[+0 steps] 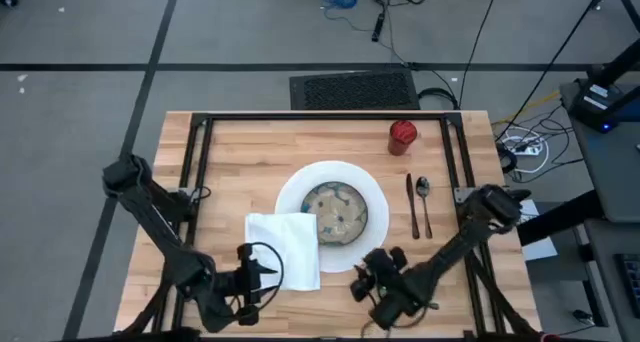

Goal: Set table place
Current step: Fold the white table napkin

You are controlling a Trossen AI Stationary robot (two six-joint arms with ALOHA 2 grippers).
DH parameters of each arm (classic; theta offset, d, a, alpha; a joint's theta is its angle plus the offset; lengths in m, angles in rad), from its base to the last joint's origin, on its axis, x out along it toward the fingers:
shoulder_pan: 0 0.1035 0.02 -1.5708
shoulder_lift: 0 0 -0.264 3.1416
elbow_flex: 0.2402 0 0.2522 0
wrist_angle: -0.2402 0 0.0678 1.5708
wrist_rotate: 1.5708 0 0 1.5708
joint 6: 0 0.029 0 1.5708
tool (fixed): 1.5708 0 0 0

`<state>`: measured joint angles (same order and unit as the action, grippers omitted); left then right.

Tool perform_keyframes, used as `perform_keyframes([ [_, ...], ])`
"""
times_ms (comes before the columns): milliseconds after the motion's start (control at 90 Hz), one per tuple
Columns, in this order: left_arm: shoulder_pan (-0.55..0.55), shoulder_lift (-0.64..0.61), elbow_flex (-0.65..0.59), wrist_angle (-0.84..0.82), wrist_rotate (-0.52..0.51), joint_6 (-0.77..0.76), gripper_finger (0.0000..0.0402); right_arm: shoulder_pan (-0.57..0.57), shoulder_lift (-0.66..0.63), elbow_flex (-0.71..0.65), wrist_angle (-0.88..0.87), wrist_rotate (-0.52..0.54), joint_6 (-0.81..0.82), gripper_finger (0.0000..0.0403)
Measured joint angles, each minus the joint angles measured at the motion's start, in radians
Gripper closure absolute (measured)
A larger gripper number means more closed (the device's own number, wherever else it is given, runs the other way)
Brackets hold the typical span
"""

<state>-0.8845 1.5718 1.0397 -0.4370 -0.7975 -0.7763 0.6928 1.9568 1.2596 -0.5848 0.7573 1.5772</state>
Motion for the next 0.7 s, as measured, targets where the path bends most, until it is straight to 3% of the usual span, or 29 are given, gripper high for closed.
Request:
perform_keyframes([
  [122, 0.05, 0.045, 0.0, 0.003, -0.072, -0.062, 0.0253, -0.059, 0.0, -0.017, 0.202, -0.001, -0.21, 0.0261],
  [300, 0.148, 0.153, 0.0, 0.01, -0.052, -0.192, 0.0253, -0.108, 0.0, -0.017, 0.34, 0.003, -0.396, 0.0261],
  [500, 0.213, 0.251, 0.0, 0.003, 0.162, -0.187, 0.0253, -0.118, 0.0, -0.017, 0.349, -0.002, -0.438, 0.0261],
  [700, 0.219, 0.246, 0.0, -0.075, 0.351, -0.239, 0.0253, -0.116, 0.0, -0.017, 0.348, -0.009, -0.446, 0.0261],
])
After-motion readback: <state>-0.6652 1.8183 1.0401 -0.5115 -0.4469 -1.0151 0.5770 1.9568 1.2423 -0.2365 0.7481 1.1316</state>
